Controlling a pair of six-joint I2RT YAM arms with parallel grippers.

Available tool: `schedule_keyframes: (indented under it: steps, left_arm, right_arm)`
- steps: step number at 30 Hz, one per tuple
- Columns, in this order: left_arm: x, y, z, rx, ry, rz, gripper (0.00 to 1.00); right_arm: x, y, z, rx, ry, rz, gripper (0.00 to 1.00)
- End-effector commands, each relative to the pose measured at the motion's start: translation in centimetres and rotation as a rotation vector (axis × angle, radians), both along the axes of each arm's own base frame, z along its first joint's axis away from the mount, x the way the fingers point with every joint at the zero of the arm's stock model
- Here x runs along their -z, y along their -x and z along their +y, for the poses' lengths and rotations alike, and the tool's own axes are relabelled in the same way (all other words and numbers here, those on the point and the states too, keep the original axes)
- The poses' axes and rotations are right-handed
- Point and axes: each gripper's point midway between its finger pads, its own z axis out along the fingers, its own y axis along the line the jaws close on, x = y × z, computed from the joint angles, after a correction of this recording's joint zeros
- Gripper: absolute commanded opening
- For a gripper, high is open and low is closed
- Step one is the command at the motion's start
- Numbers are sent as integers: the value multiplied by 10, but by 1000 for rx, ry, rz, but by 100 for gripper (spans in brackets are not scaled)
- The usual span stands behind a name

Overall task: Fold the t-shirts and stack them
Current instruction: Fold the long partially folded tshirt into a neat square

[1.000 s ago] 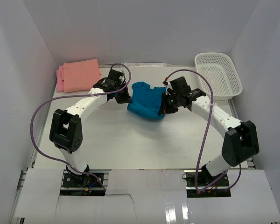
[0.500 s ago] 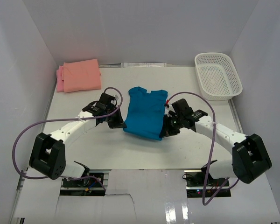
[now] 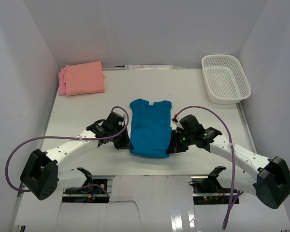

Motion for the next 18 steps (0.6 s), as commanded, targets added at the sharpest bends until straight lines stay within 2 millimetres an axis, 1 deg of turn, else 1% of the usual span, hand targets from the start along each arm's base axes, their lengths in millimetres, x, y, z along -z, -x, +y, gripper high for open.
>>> schedule_keyframes:
  steps: [1,4,5,6,7,8,9,10,11,12,13,15,16,18]
  left_arm:
    - [-14,-3,-5,-32,43,-30,0]
    - [-23,0,-6,-46,78,-36,0]
    - [-26,-2,-7,-58,84,-42,0]
    - [-30,-7,-7,-66,80,-64,0]
    - [-31,-9,-6,-71,65,-65,1]
    - [-44,-19,-9,-69,71,-97,1]
    - [-49,-23,-11,-71,64,-109,1]
    - [-50,-26,-12,-69,50,-100,1]
    - [-63,-33,-16,-68,66,-126,1]
    - [-68,-35,-18,-70,73,-133,1]
    - [-71,-36,-19,-69,78,-138,1]
    - [-80,-41,-20,-76,85,-158,1]
    - [-81,-44,-19,-84,80,-167,1]
    - [-82,-51,-20,-83,70,-176,1]
  right_arm:
    - [-14,-6,1,26,0,-28,8]
    - [-24,-10,3,24,-8,-48,8]
    - [-26,-12,3,23,-7,-58,8]
    - [-33,-16,6,25,-14,-77,8]
    - [-33,-19,5,30,-3,-85,8]
    - [-35,-21,6,24,1,-90,8]
    - [-44,-26,9,22,-9,-107,8]
    - [-45,-28,11,19,-2,-105,8]
    - [-47,-29,10,16,4,-107,8]
    - [-52,-31,12,16,1,-118,8]
    - [-61,-35,14,19,-10,-139,8]
    - [-68,-39,14,22,-10,-158,8]
    - [-75,-44,14,31,-15,-176,8]
    - [-80,-49,14,27,-11,-191,8]
